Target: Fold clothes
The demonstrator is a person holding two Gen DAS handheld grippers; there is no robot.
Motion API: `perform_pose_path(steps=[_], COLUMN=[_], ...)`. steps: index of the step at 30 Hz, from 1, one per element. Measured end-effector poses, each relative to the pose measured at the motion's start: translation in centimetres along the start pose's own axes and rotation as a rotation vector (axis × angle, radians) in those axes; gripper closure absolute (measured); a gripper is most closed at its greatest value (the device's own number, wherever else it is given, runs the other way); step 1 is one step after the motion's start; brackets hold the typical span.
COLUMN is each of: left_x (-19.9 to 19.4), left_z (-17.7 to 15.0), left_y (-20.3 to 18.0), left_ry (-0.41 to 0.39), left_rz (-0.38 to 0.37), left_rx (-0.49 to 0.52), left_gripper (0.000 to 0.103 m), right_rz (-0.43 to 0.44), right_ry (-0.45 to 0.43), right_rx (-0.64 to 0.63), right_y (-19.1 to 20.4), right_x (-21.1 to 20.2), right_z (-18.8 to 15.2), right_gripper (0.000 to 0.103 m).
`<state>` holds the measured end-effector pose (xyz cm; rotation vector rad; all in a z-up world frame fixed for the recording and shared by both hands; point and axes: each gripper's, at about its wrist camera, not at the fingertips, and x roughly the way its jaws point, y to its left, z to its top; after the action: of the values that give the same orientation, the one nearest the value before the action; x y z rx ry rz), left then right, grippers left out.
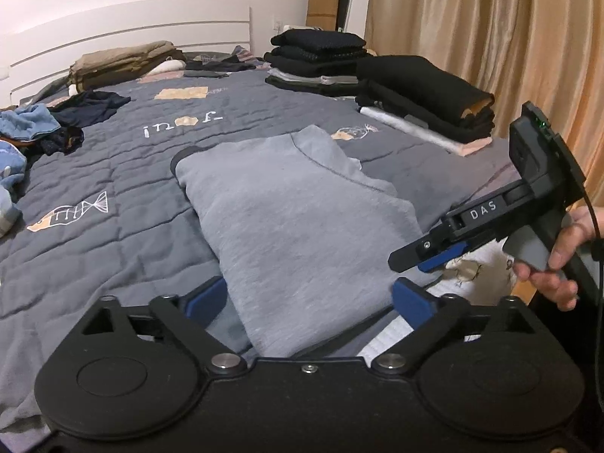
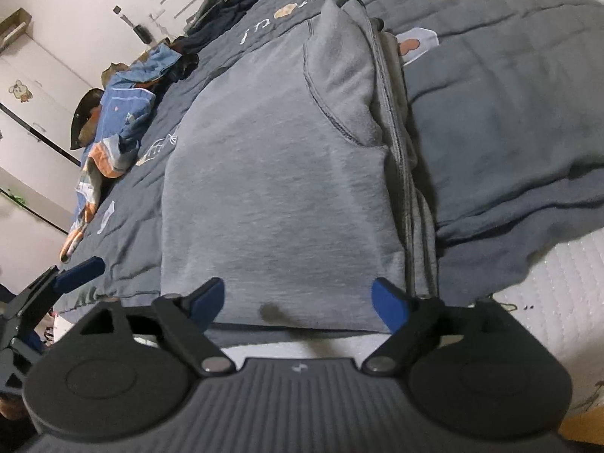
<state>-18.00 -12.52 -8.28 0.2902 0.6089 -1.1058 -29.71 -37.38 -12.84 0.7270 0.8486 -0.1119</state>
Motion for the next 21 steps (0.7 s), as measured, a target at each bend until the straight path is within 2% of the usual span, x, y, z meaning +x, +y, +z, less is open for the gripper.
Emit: perform_pose_path(steps=[5,7,12,18,21], left_x=[-0.9,-1.7,-4.3,-7.9,-9.6], left_z=[0.5,1.2,3.3,6.0,7.2], left_y=[0.1,0.1,0.1,0.3,0.2], left_ry=[-0.015,-0.025,-0.046,-0.035,-0.028], left_rz=[0.033,0.054,0.126,0.186,0.189], left_rx=[-0.100,-0.133,-0.168,-0.168,-0.194], left_gripper=[0.003,0.001,0.000,0.000,0.000], right_rz=[-0.025,-0.047,-0.052,-0.041,-0.059], right_ry=[-0.057,-0.121,-0.193,-0.128,-0.112], right_rx=[-0.012,-0.026,-0.034,-0.005,-0.039], right_y=[1.0,1.8,3.2,4.5,5.7], right_x=[-1.6,-3.1,-6.4,-8.6,-10.1], right_z=[0.4,0.5,0.7,1.1,1.1], right_gripper=[0.012,0.012,0.012,0.011,0.011])
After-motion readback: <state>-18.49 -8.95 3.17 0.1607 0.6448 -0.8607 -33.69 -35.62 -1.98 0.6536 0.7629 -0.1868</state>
